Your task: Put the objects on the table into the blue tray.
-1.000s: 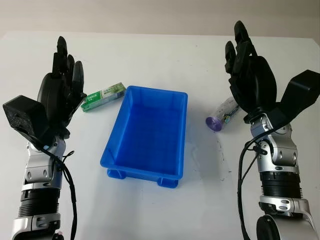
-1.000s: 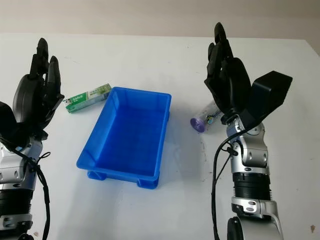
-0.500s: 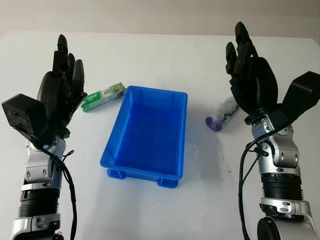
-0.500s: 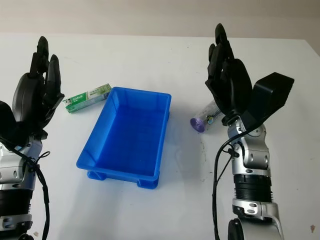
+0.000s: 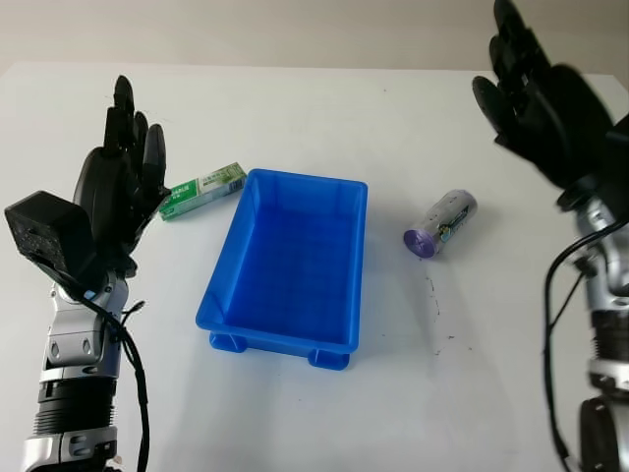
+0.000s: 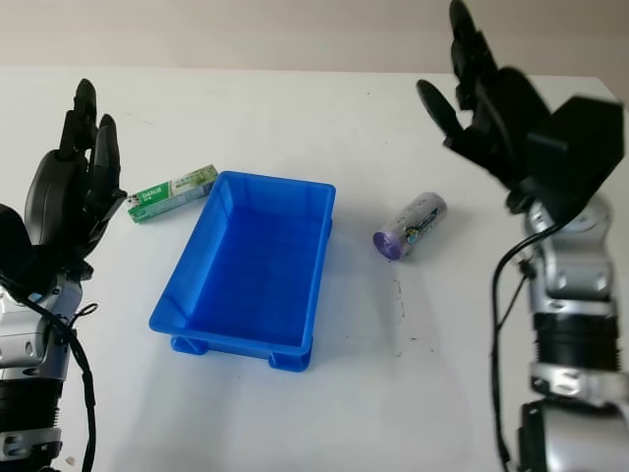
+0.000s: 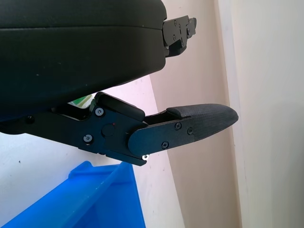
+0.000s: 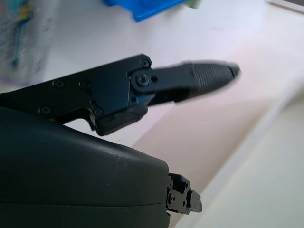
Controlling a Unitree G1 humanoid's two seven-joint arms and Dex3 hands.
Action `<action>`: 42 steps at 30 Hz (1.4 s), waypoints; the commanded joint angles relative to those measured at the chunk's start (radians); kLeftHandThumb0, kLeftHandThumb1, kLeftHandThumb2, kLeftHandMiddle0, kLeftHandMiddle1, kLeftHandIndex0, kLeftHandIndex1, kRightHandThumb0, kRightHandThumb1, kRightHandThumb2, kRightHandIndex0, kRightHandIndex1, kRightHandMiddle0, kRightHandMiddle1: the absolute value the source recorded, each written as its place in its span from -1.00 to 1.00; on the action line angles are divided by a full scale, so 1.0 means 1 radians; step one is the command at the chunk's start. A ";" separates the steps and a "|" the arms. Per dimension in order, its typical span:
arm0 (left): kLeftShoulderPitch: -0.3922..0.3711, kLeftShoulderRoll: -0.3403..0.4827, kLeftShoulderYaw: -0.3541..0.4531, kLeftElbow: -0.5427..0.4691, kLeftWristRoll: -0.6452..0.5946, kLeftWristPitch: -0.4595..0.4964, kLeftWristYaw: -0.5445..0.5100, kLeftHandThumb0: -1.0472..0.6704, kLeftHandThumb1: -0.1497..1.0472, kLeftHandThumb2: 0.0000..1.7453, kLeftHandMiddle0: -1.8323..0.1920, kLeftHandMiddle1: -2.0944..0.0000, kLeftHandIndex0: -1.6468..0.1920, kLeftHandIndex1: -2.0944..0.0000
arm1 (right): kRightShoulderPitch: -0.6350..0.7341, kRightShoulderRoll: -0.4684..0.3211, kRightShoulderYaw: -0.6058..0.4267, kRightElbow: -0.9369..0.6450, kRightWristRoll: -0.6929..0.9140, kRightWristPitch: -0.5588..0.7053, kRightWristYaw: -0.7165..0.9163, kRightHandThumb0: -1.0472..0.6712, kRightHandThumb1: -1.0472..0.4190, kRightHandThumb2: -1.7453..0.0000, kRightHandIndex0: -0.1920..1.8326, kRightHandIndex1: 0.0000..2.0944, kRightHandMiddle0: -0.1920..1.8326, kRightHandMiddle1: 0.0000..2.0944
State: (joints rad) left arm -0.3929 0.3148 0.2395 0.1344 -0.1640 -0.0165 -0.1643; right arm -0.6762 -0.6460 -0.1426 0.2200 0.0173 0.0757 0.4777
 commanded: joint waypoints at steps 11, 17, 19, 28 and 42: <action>-0.009 0.006 -0.006 -0.002 0.010 0.009 -0.003 -0.67 1.00 -0.27 1.00 1.00 1.00 1.00 | -0.118 -0.228 0.182 0.067 -0.251 -0.150 0.182 -0.76 -0.63 0.96 -0.94 -0.95 -0.90 -0.93; -0.019 0.007 0.001 0.003 -0.001 0.013 -0.007 -0.66 1.00 -0.28 1.00 1.00 1.00 1.00 | -0.164 -0.266 0.265 0.211 -0.366 -0.386 0.182 -0.80 -0.64 0.94 -0.94 -0.95 -0.89 -0.94; -0.019 0.006 0.004 0.001 -0.006 0.015 -0.006 -0.65 1.00 -0.29 1.00 1.00 1.00 1.00 | -0.179 -0.276 0.293 0.253 -0.413 -0.444 0.176 -0.79 -0.65 0.94 -0.93 -0.94 -0.88 -0.93; -0.021 0.010 0.003 0.005 -0.006 0.015 -0.013 -0.66 1.00 -0.29 1.00 1.00 1.00 1.00 | -0.159 -0.272 0.311 0.265 -0.470 -0.496 0.161 -0.69 -0.65 0.94 -0.90 -0.94 -0.83 -0.93; -0.021 0.015 0.002 0.010 -0.001 0.018 -0.022 -0.67 1.00 -0.30 1.00 1.00 1.00 1.00 | -0.107 -0.232 0.384 0.273 -0.543 -0.498 0.145 -0.51 -0.66 0.94 -0.93 -0.95 -0.87 -0.95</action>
State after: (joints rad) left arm -0.4019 0.3160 0.2401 0.1435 -0.1673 0.0014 -0.1812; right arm -0.7935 -0.8859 0.2333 0.4909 -0.5207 -0.4159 0.6342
